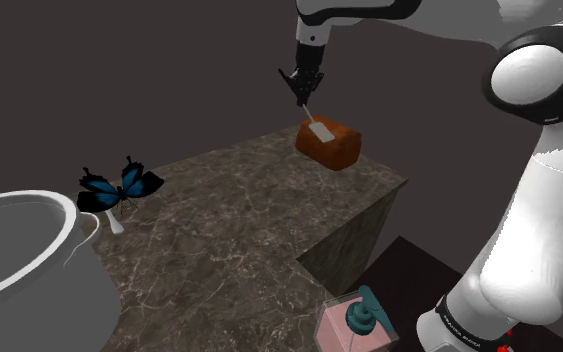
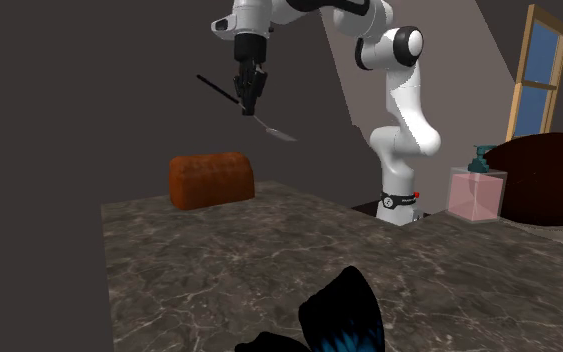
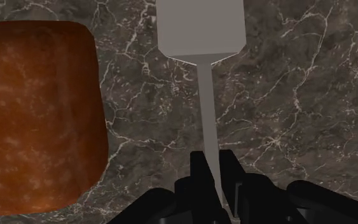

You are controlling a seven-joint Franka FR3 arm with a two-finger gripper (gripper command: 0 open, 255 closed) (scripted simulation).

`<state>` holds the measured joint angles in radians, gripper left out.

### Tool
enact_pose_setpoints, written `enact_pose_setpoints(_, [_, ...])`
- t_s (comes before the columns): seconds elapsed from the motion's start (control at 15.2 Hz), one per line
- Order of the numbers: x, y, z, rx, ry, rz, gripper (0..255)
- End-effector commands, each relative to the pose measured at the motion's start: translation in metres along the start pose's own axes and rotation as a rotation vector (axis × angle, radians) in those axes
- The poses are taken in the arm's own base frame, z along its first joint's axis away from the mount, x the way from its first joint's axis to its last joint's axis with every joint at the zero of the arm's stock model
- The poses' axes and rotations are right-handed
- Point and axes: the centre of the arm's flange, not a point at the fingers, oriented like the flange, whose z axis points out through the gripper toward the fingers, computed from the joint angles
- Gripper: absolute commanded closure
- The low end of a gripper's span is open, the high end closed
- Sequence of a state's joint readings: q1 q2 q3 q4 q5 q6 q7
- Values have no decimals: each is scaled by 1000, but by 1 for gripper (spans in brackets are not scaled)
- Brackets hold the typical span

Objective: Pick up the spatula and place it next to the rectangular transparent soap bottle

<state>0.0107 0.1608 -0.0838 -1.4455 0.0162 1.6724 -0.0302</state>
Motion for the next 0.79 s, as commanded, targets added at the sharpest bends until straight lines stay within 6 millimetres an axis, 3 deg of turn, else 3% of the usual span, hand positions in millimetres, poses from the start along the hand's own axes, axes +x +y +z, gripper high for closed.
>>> enact_pose_setpoints(0.0, [-16,-23,-1,0,0,1,255])
enact_pose_setpoints(0.73, [-95,-144,-6,0,0,1,255])
